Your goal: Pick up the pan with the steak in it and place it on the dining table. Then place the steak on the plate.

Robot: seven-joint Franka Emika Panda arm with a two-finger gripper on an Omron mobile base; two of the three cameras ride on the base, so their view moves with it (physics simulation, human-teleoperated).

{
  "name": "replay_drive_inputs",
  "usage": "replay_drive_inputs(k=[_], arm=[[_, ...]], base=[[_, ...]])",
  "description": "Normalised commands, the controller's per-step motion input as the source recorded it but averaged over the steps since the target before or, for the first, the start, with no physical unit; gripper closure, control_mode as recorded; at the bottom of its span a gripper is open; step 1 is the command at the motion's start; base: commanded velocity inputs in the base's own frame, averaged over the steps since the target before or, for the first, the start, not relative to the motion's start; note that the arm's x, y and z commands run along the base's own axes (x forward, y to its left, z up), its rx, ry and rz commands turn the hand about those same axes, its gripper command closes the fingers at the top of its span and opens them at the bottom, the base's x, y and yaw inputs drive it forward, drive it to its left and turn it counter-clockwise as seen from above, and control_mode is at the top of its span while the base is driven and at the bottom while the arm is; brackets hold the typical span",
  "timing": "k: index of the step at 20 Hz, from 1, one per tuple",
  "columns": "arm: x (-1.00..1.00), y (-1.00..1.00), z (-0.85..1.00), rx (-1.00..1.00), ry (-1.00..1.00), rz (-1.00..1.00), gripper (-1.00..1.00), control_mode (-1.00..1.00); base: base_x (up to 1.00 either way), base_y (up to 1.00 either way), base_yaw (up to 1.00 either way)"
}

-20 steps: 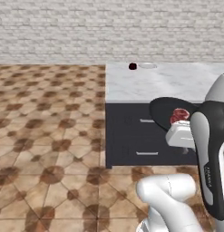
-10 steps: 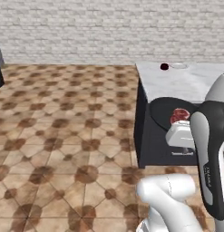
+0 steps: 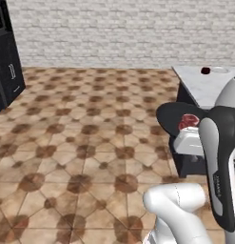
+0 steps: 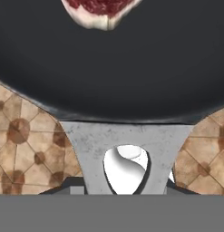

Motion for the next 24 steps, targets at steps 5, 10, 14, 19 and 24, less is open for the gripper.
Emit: replay_drive_inputs(k=[5,10,14,19,24], arm=[[0.0,0.0,0.0,0.0,0.0,0.0,1.0,1.0],[0.0,0.0,0.0,0.0,0.0,0.0,1.0,1.0],[0.0,0.0,0.0,0.0,0.0,0.0,1.0,1.0],[0.0,0.0,0.0,0.0,0.0,0.0,1.0,1.0],[0.0,0.0,0.0,0.0,0.0,0.0,1.0,1.0]], base=[[0.86,0.28,-0.04],[1.0,0.17,-0.03],[1.0,0.13,-0.03],[1.0,0.13,-0.03],[1.0,0.13,-0.03]])
